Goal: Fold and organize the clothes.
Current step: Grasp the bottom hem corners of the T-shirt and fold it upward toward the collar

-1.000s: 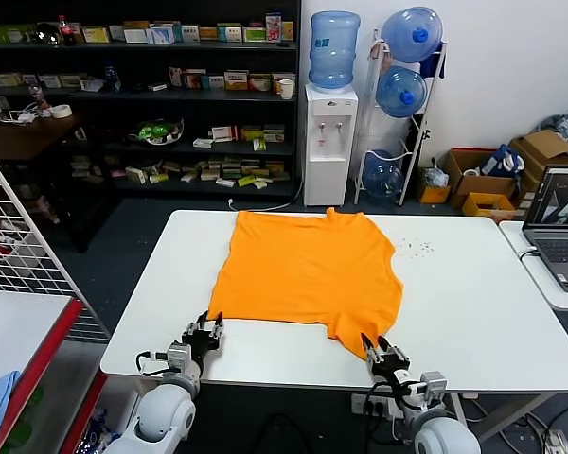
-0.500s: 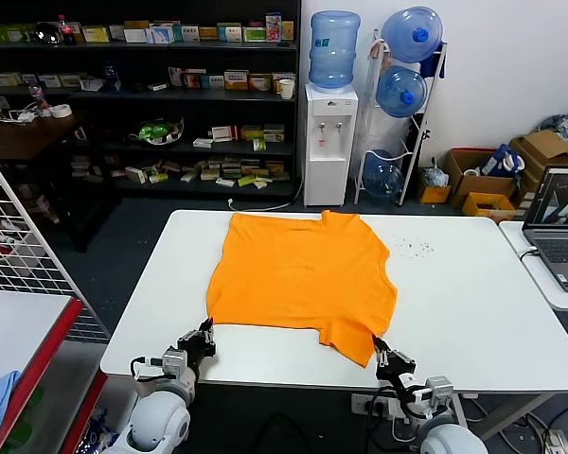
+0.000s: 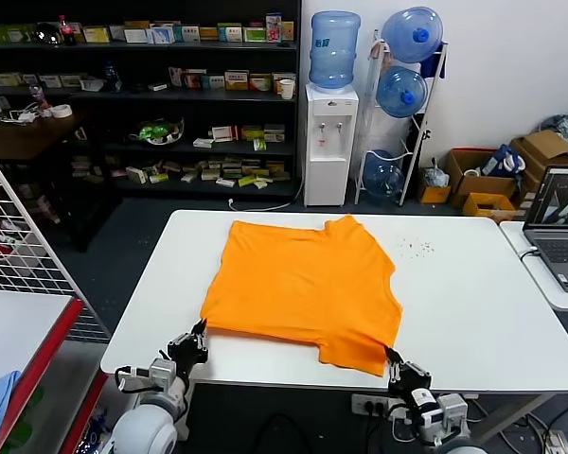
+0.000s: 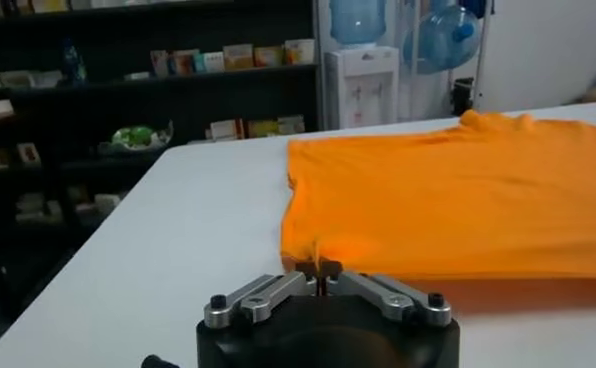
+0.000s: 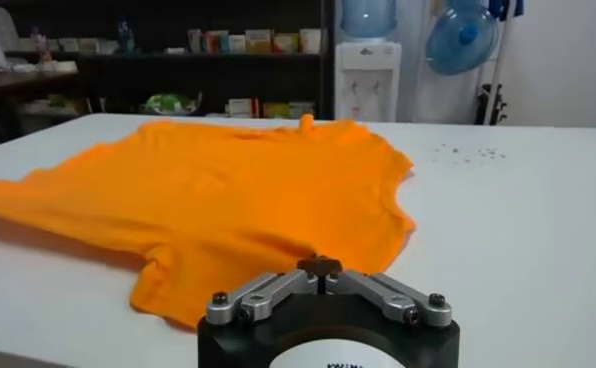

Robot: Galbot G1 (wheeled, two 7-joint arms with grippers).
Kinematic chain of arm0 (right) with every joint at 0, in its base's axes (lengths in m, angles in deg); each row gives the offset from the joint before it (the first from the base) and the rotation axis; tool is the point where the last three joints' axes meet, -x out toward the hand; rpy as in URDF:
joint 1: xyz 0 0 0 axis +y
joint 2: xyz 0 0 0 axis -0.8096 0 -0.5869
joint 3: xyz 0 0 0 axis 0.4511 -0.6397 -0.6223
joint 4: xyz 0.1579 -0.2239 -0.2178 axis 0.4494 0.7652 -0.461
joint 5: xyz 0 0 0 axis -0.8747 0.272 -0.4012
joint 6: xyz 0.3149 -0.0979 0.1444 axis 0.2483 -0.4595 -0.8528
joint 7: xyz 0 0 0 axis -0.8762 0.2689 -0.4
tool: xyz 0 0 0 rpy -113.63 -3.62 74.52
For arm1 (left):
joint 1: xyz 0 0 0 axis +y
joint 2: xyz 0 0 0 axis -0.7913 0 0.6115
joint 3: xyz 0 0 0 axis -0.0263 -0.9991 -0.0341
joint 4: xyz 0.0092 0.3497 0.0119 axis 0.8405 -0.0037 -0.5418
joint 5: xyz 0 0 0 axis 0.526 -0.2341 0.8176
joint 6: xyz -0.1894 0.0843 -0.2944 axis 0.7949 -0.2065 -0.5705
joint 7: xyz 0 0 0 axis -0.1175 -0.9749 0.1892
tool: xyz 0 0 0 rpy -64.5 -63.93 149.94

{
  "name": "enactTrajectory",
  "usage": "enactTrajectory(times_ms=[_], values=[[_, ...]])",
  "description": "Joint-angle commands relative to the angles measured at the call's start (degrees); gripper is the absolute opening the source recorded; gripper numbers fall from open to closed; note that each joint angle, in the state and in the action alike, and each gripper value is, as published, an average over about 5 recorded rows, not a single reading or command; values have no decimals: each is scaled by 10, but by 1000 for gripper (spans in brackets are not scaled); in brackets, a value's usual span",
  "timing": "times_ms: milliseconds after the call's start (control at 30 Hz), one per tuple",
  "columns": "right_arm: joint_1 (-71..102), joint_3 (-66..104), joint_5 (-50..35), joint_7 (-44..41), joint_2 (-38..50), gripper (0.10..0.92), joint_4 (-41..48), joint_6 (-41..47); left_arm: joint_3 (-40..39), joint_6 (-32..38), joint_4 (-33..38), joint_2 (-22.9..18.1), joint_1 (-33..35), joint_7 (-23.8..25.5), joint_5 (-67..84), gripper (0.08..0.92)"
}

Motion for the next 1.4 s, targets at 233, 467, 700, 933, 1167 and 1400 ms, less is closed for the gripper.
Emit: enactTrajectory(times_ms=[233, 467, 700, 933, 1167, 1400], values=[[-27, -11, 17, 3, 20, 124, -3, -33, -2, 39, 6, -29, -7, 9, -59, 104], [-113, -27, -23, 5, 19, 124, 66, -49, -4, 43, -41, -39, -61, 13, -66, 104], [-198, -46, -45, 12, 31, 124, 123, -43, -11, 43, -86, -34, -108, 14, -60, 104], [-266, -83, -46, 14, 31, 124, 178, -34, -35, 40, -131, -35, -152, 20, -59, 104], [-311, -104, -45, 15, 35, 124, 217, -33, -52, 37, -155, -25, -177, 23, -57, 104], [-333, -112, -48, 10, 35, 124, 252, -34, -64, 30, -167, -21, -195, 23, -51, 104]])
